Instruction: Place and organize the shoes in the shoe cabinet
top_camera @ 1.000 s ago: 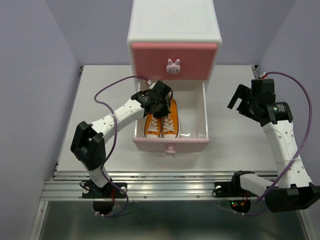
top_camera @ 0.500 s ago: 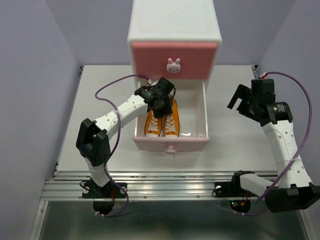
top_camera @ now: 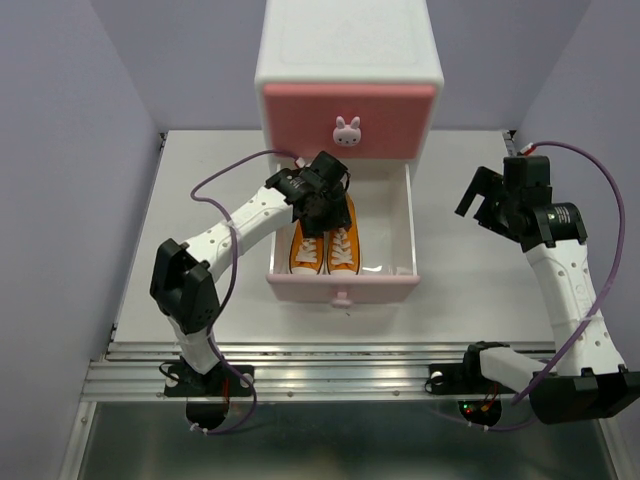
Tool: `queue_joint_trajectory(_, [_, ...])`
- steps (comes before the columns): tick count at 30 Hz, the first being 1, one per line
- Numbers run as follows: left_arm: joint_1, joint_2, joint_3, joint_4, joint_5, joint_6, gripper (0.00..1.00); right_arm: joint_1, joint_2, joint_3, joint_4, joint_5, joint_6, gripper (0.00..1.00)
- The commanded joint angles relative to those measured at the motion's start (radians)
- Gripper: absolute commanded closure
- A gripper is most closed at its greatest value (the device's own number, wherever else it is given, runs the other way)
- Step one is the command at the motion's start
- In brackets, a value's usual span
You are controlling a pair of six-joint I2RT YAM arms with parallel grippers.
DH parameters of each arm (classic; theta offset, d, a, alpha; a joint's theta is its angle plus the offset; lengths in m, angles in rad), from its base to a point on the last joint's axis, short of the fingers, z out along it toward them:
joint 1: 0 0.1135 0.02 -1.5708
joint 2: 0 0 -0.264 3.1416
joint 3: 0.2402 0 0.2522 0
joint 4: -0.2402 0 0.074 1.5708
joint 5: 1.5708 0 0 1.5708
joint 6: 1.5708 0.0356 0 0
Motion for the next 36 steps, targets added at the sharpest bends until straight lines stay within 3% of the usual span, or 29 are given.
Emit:
queue_joint_trajectory(1, [0.028, -0.132, 0.127, 0.146, -0.053, 0.127, 0.23, -0.008, 0.006, 0.085, 0.055, -0.013, -0.023, 0.00])
queue_joint_trajectory(2, [0.028, -0.138, 0.133, 0.132, -0.051, 0.126, 0.20, -0.008, 0.012, 0.108, 0.059, -0.019, -0.028, 0.00])
queue_joint_trajectory(3, [0.028, -0.153, 0.144, 0.118, -0.051, 0.124, 0.11, -0.008, 0.015, 0.121, 0.067, -0.025, -0.029, 0.00])
queue_joint_trajectory(5, [0.028, -0.167, 0.170, 0.078, -0.046, 0.118, 0.10, -0.008, 0.023, 0.160, 0.085, -0.045, -0.038, 0.00])
queue_joint_trajectory(6, [0.028, -0.185, 0.185, 0.058, -0.039, 0.115, 0.01, -0.008, 0.024, 0.174, 0.102, -0.066, -0.043, 0.00])
queue_joint_trajectory(12, [0.020, -0.259, 0.259, -0.023, -0.042, 0.109, 0.01, -0.008, 0.090, 0.352, 0.208, -0.236, -0.087, 0.00])
queue_joint_trajectory(18, [-0.024, -0.334, 0.309, -0.087, -0.080, 0.114, 0.01, -0.008, 0.317, 0.771, 0.343, -0.453, -0.078, 0.00])
queue_joint_trajectory(19, [-0.056, -0.339, 0.312, -0.109, -0.086, 0.117, 0.01, -0.008, 0.384, 0.881, 0.360, -0.488, -0.054, 0.00])
queue_joint_trajectory(23, [-0.157, -0.372, 0.282, -0.132, -0.099, 0.103, 0.01, -0.008, 0.502, 1.051, 0.470, -0.637, 0.020, 0.00])
queue_joint_trajectory(26, [-0.248, -0.394, 0.262, -0.167, -0.117, 0.069, 0.01, 0.038, 0.564, 1.099, 0.535, -0.699, 0.028, 0.00])
queue_joint_trajectory(29, [-0.351, -0.405, 0.224, -0.199, -0.155, 0.039, 0.01, 0.119, 0.610, 1.139, 0.569, -0.694, -0.014, 0.00])
queue_joint_trajectory(36, [-0.565, -0.432, 0.122, -0.251, -0.224, -0.124, 0.01, 0.287, 0.734, 1.179, 0.462, -0.530, -0.129, 0.00])
